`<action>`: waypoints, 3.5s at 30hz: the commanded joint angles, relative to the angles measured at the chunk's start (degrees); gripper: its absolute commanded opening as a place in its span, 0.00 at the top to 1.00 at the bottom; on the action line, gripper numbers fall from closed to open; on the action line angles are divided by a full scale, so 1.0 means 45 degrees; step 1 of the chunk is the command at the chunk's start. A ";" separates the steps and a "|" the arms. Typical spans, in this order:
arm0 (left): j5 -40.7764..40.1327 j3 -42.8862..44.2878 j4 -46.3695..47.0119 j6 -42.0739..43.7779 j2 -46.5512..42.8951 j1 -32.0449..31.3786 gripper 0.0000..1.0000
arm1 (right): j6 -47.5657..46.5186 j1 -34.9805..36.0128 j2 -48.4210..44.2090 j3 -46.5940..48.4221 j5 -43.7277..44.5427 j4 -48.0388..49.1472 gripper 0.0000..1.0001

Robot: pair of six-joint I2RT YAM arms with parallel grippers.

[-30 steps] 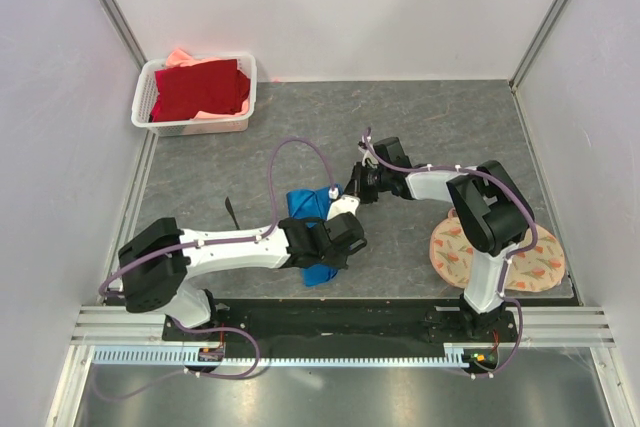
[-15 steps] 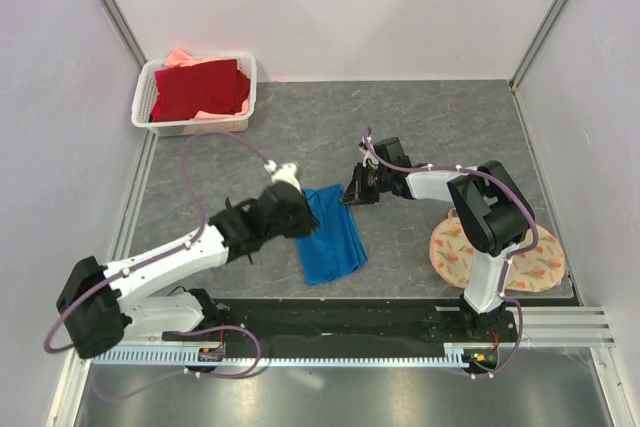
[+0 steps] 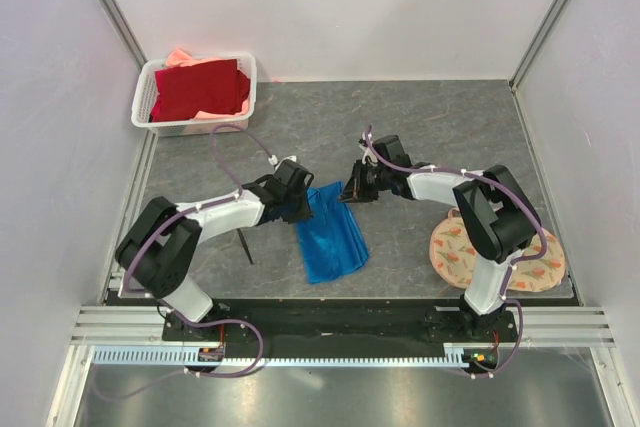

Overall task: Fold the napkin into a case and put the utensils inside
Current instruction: Fold the 2/3-rectangle-folded napkin at the center of the board.

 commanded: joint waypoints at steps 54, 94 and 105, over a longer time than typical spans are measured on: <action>0.2162 0.0274 0.0369 -0.0041 0.1402 0.1521 0.94 | 0.7720 0.2871 -0.0142 -0.1414 0.3702 0.4277 1.00; 0.4706 -0.1055 0.0136 -0.0742 -0.1957 -0.0061 0.60 | 0.6373 0.3438 0.0483 -0.1492 0.4055 0.4863 0.80; 0.4096 -0.1074 -0.0276 -0.1096 -0.0591 -0.0413 0.61 | 0.6276 0.3438 0.0230 -0.1590 0.3918 0.4941 0.79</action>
